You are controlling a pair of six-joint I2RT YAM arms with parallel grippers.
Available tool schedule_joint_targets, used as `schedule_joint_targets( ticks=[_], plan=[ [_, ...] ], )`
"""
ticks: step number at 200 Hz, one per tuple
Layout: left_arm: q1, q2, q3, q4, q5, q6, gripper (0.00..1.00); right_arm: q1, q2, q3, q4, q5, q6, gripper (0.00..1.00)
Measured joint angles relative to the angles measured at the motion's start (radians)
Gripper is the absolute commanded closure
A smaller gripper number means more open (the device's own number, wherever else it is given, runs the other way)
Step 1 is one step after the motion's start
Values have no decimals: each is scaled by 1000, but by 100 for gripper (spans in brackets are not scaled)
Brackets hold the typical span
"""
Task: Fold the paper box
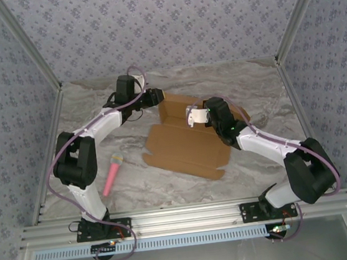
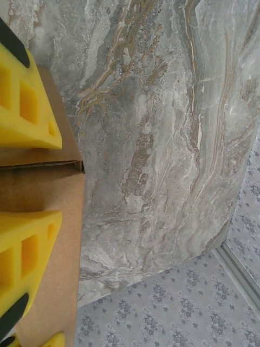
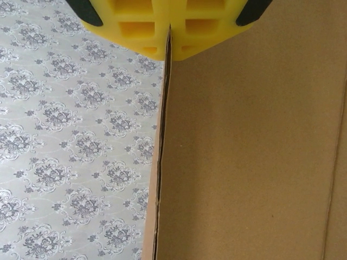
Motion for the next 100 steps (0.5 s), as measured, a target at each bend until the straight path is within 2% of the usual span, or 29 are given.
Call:
schedule_joint_targets(
  ticks=[46, 100],
  plan=[
    [13, 2, -28, 50, 15, -29, 76, 0, 11, 0, 16, 6, 0, 100],
    [27, 3, -52, 96, 32, -60, 78, 4, 30, 6, 34, 10, 0, 99]
  ],
)
